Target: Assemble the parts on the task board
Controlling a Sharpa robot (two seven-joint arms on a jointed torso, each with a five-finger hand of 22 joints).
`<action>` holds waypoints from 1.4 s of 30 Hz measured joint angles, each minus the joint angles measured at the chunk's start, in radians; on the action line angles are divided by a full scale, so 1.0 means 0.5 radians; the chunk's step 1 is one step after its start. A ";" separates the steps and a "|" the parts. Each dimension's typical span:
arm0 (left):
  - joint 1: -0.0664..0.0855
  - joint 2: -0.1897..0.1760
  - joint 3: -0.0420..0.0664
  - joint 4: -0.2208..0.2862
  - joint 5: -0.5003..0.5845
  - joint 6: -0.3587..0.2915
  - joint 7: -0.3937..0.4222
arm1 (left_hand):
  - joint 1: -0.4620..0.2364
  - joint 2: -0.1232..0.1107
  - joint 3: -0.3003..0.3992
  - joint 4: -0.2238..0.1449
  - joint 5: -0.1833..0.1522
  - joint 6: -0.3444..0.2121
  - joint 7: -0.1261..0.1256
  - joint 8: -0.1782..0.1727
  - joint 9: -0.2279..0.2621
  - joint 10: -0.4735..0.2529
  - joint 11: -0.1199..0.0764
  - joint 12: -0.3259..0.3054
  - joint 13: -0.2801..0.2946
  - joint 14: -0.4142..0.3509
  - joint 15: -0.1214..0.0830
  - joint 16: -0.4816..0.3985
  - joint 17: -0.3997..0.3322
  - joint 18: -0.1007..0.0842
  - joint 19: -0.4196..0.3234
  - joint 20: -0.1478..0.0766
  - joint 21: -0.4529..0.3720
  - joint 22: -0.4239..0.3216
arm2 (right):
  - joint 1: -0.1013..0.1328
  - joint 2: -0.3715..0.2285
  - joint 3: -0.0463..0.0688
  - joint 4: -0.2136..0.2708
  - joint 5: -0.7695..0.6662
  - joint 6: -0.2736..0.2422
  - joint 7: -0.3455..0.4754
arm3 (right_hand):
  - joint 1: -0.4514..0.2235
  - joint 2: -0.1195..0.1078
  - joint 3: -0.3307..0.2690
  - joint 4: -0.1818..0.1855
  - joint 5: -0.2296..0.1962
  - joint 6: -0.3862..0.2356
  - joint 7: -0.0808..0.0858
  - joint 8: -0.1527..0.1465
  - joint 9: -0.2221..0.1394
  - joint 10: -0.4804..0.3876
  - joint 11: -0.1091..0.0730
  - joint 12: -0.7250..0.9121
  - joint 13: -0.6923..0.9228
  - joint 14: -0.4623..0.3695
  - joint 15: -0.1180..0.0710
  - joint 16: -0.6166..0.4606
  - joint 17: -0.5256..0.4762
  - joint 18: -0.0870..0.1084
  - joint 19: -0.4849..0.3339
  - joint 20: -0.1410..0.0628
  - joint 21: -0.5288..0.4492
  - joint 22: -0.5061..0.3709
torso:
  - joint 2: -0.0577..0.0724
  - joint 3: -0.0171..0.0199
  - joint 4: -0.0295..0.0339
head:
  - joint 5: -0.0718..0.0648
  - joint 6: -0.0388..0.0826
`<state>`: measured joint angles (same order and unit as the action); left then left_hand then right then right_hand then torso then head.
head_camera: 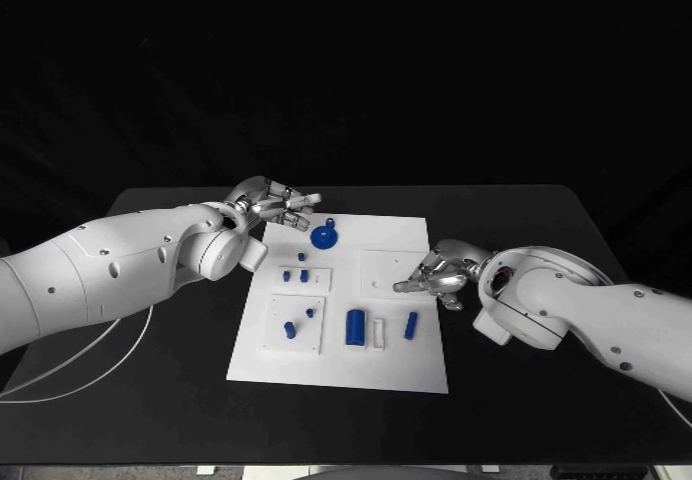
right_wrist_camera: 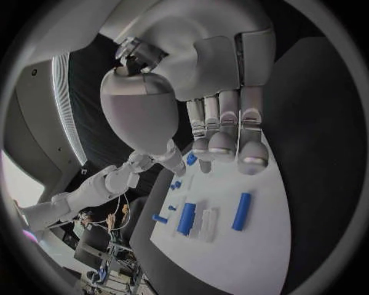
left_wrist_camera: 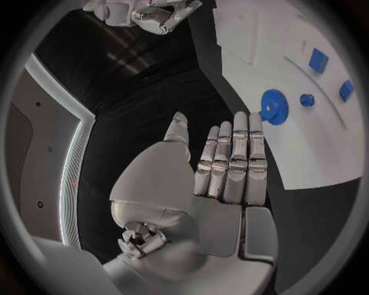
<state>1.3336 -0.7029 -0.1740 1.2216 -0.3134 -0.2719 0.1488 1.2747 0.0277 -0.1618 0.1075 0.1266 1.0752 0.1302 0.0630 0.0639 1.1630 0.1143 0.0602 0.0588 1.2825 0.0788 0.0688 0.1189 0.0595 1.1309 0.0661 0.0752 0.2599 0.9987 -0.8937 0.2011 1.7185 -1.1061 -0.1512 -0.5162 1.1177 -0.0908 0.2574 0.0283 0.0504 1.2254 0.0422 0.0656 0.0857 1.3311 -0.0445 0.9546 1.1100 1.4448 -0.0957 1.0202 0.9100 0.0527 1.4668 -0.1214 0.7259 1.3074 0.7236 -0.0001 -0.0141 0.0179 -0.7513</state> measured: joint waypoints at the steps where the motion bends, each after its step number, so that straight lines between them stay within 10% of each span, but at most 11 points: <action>1: 0.000 0.000 0.000 0.000 0.000 0.000 0.000 | 0.000 0.000 0.000 0.000 0.000 0.000 0.000 0.000 0.000 0.000 0.000 0.000 0.000 0.000 0.000 0.000 0.000 0.000 0.000 0.000 0.000 0.000 | 0.002 -0.014 0.006 0.000 0.006 0.007 0.001 | 0.010 0.010 -0.004 -0.038 0.003 0.008 -0.004 0.000 0.012 0.000 0.000 0.000 0.001 0.000 0.000 0.000 0.000 0.000 0.000 0.000 0.000 0.000 | 0.000 -0.0004 0.000 | -0.004 0.001; 8: 0.000 0.001 -0.004 0.000 -0.001 0.001 0.000 | 0.000 0.000 -0.001 -0.010 0.000 0.000 0.000 0.000 0.000 0.000 0.000 0.000 0.000 0.000 0.000 0.000 0.000 0.000 0.000 0.000 0.000 0.000 | 0.003 -0.040 0.004 -0.019 0.006 0.126 -0.064 | -0.027 0.063 -0.004 -0.139 0.002 0.015 -0.010 0.000 0.149 0.000 0.000 -0.007 -0.005 0.000 0.000 0.000 0.001 0.000 0.000 0.000 0.000 0.000 | 0.000 -0.0013 -0.005 | -0.016 0.005; 22: 0.000 0.005 -0.010 0.003 -0.003 0.002 0.000 | 0.000 0.000 0.000 -0.011 0.000 0.000 0.000 0.000 0.000 0.000 0.000 0.000 0.000 0.000 0.000 0.000 0.000 0.000 0.000 0.000 0.000 0.000 | -0.037 0.048 -0.160 -0.051 -0.150 0.284 -0.292 | -0.049 -0.050 0.056 0.050 0.000 -0.016 -0.002 0.000 0.256 0.000 0.000 -0.007 0.028 0.000 0.000 0.008 0.033 0.000 0.000 0.000 0.000 0.000 | -0.001 -0.0031 -0.001 | -0.031 0.000; 37: -0.001 0.001 -0.012 0.012 -0.004 0.002 0.002 | 0.000 0.000 0.000 -0.011 0.000 0.000 0.000 0.000 0.000 0.000 0.000 0.000 0.000 0.000 0.000 0.000 -0.001 0.000 0.000 0.000 0.000 0.000 | -0.031 0.191 -0.186 -0.118 -0.355 0.261 -0.330 | -0.096 -0.126 -0.018 0.271 0.000 0.009 -0.007 0.012 0.289 0.000 0.000 -0.007 0.051 0.000 0.000 0.008 0.048 0.000 0.000 0.000 0.000 0.000 | 0.001 -0.0044 0.003 | -0.022 -0.007; 38: -0.001 0.001 -0.012 0.012 -0.004 0.002 0.002 | 0.000 0.000 0.000 -0.011 0.000 0.000 0.000 0.000 0.000 0.000 0.000 0.000 0.000 0.000 0.000 0.000 -0.001 0.000 0.000 0.000 0.000 0.000 | -0.031 0.198 -0.188 -0.122 -0.368 0.252 -0.330 | -0.091 -0.131 -0.028 0.309 0.000 0.009 -0.007 0.012 0.437 0.000 0.000 -0.007 0.052 0.000 0.000 0.008 0.050 0.000 0.000 0.000 0.000 0.000 | 0.001 -0.0042 0.003 | -0.020 -0.007; 39: 0.000 0.000 -0.012 0.013 -0.004 0.002 0.002 | 0.000 0.000 0.000 -0.011 0.000 0.000 0.000 0.000 0.000 0.000 0.000 0.000 0.000 0.000 0.000 0.000 -0.001 0.000 0.000 0.000 0.000 0.000 | -0.034 0.208 -0.192 -0.135 -0.387 0.237 -0.330 | -0.071 -0.151 -0.053 0.375 0.000 -0.016 -0.008 0.006 0.775 0.000 0.000 -0.007 0.053 0.000 0.000 0.008 0.053 0.000 0.000 0.000 0.000 0.000 | 0.001 -0.0040 0.003 | -0.019 -0.008; 42: 0.000 -0.001 -0.012 0.014 -0.004 0.002 0.002 | 0.000 0.000 0.000 -0.011 0.000 0.000 0.000 0.000 0.000 0.000 0.000 0.000 0.000 0.000 0.000 0.000 -0.001 0.000 0.000 0.000 0.000 0.000 | -0.037 0.225 -0.193 -0.151 -0.429 0.208 -0.330 | -0.084 -0.164 -0.095 0.489 0.000 -0.016 -0.008 0.006 0.871 0.000 0.000 -0.007 0.060 0.000 0.000 0.008 0.055 0.000 0.000 0.000 0.000 0.000 | 0.001 -0.0040 0.003 | -0.016 -0.010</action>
<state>1.3333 -0.7032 -0.1801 1.2284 -0.3155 -0.2709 0.1496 1.2748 0.0277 -0.1618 0.1019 0.1265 1.0753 0.1302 0.0630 0.0637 1.1629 0.1143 0.0602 0.0587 1.2825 0.0788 0.0688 0.1185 0.0595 1.1309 0.0661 0.0752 0.2600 0.9801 -0.7812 0.1047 1.6429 -1.3206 -0.0472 -0.6812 1.0755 -0.1726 0.2097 0.2728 0.0504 1.2173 0.0380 0.0686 0.5211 1.3312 -0.0446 0.9511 1.1399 1.4448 -0.0958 1.0243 0.9373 0.0528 1.4668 -0.1214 0.7259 1.3073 0.7241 -0.0021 -0.0127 0.0099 -0.7561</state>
